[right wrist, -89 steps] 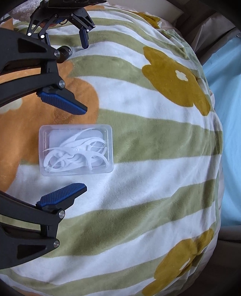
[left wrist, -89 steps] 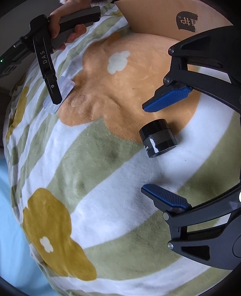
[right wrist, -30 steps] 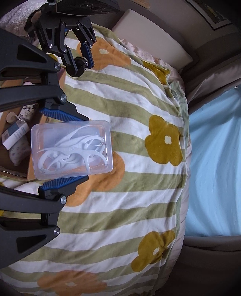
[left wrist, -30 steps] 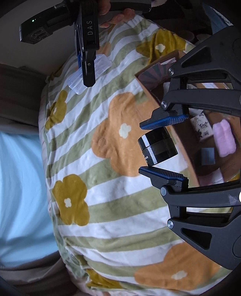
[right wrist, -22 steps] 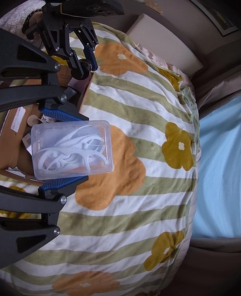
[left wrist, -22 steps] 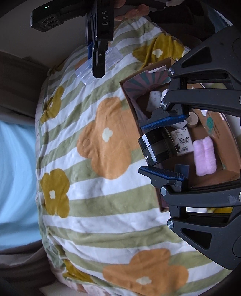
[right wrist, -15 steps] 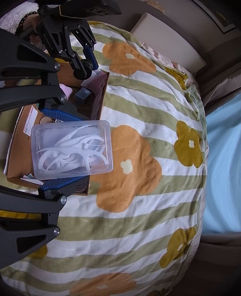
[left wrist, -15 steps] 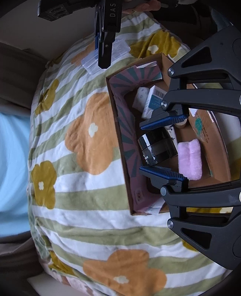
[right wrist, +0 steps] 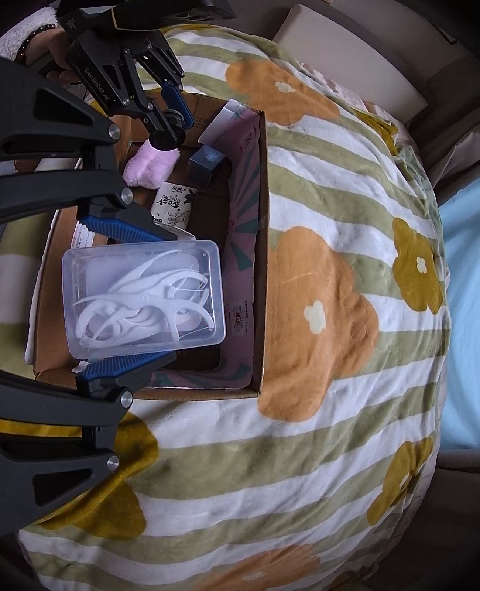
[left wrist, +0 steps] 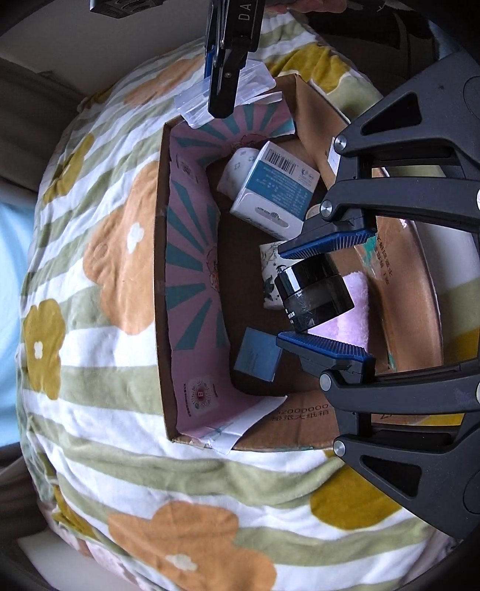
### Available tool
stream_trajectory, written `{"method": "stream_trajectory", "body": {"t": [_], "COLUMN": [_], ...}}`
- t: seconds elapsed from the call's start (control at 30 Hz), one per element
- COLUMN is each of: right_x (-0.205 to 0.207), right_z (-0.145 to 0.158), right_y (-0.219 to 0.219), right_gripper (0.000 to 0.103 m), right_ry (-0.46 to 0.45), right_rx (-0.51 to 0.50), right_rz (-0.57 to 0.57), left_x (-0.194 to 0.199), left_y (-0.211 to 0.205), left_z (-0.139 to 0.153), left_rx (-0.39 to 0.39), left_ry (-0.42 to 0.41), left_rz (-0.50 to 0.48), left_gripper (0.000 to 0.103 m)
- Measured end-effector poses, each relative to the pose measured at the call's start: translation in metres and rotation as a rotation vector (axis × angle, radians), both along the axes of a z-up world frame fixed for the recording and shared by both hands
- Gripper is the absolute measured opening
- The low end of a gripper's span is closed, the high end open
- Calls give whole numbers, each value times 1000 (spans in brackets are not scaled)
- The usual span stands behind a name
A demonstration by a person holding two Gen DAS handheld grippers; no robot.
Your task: Organize objects
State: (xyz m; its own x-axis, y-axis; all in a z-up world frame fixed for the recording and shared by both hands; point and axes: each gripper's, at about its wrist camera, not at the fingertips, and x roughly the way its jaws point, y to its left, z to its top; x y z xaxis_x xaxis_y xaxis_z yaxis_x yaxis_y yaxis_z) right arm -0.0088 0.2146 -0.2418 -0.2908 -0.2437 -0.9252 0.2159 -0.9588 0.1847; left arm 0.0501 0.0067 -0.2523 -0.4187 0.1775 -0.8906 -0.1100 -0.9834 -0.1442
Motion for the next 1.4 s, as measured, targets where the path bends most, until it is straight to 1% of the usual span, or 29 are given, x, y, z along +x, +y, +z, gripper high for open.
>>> {"method": "stream_trajectory", "body": {"t": [0.1, 0.27, 0.37, 0.4, 0.43, 0.47, 0.5, 0.57, 0.6, 0.63, 0.7, 0.8, 0.97, 1.07, 1.2, 1.33, 1.4], "right_x": [-2, -4, -8, -9, -10, -10, -9, -7, -6, -6, -4, -4, -5, -6, -6, -6, -4], "right_z": [-1, -1, -4, -5, -6, -7, -7, -6, -8, -9, -10, -12, -10, -1, 21, 50, 69], "right_y": [-2, -4, -4, -4, -4, -4, -4, -5, -6, -7, -3, 5, 6, 3, 0, -3, -4], "right_gripper": [50, 50, 50, 50, 51, 56, 61, 91, 95, 98, 98, 98, 98, 98, 98, 98, 98], "right_ry": [-7, -7, -22, -32, -39, -42, -40, -25, -27, -26, -14, -23, -22, -2, 27, 60, 72], "right_rx": [8, 5, -14, -21, -29, -32, -26, -14, -12, -5, 9, 4, 17, 36, 41, 57, 56], "right_rz": [-6, -20, -38, -43, -51, -56, -61, -64, -48, -42, -68, -116, -112, -107, -110, -104, -107], "left_x": [-4, -10, -11, -12, -13, -15, -15, -18, -19, -20, -20, -21, -22, -21, -20, -22, -23], "left_y": [-3, -1, 0, -1, -2, -3, -5, -7, -6, -5, -5, -7, -10, -11, -14, -18, -22], "left_z": [1, 7, 12, 13, 13, 14, 16, 19, 19, 20, 21, 21, 23, 34, 62, 101, 122], "left_rx": [13, -19, -23, -18, -10, -8, -1, 6, -9, -26, -40, -40, -30, -35, -29, -43, -49], "left_ry": [-9, 8, 33, 35, 32, 32, 46, 44, 41, 46, 51, 49, 41, 44, 71, 109, 119], "left_rz": [9, -6, 17, 27, 39, 51, 61, 65, 64, 63, 59, 59, 69, 75, 91, 117, 147], "left_gripper": [38, 38, 40, 52, 68, 101, 103, 103, 103, 103, 103, 103, 103, 103, 103, 103, 103]}}
